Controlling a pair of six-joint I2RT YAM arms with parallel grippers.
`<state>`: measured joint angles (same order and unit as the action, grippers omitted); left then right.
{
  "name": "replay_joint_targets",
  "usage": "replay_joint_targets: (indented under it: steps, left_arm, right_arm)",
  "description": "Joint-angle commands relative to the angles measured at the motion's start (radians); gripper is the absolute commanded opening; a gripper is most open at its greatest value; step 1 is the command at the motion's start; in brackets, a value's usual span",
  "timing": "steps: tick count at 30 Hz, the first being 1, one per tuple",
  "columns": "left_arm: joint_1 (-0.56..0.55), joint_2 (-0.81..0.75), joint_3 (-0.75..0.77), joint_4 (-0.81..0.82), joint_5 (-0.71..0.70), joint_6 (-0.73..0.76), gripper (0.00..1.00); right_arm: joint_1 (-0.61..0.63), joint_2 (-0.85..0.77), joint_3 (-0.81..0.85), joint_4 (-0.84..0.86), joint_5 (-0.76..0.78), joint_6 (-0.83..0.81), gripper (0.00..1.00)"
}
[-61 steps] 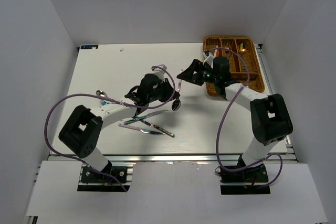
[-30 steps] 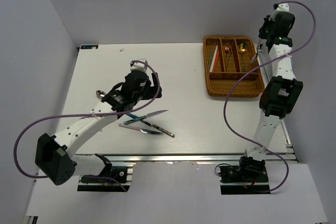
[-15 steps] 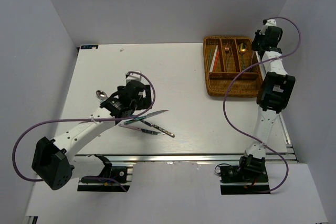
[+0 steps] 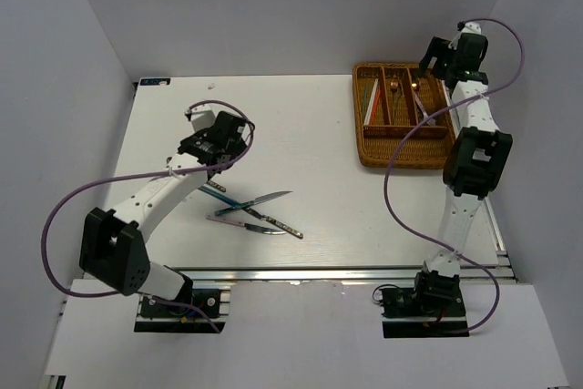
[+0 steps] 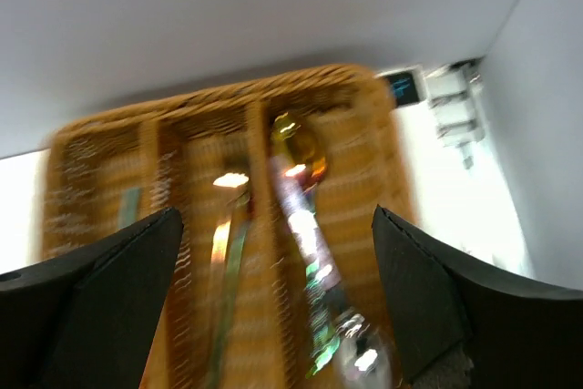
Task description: Sort the eating utensils into containers
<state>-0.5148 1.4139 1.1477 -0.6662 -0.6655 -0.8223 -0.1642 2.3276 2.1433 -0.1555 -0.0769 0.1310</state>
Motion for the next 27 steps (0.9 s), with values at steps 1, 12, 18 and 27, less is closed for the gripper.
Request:
replay_joint_targets:
  steps: [1,12,18,27]
  left_arm:
    - [0.084,0.054,0.033,-0.019,0.038,-0.08,0.98]
    - [0.194,0.247,0.118,-0.078,0.021,-0.204,0.85]
    - [0.203,0.287,0.078,-0.073,-0.002,-0.29,0.8]
    - [0.242,0.37,0.075,-0.021,-0.015,-0.277,0.62]
  right_arm:
    - [0.029,-0.223,-0.081,-0.076,-0.02,0.119,0.89]
    - [0.33,-0.856,-1.017,0.198,-0.001,0.163,0.89]
    - [0.359,-0.844,-1.096,0.174,-0.032,0.154,0.89]
    - [0.37,-0.857,-1.154,0.225,-0.077,0.162,0.89]
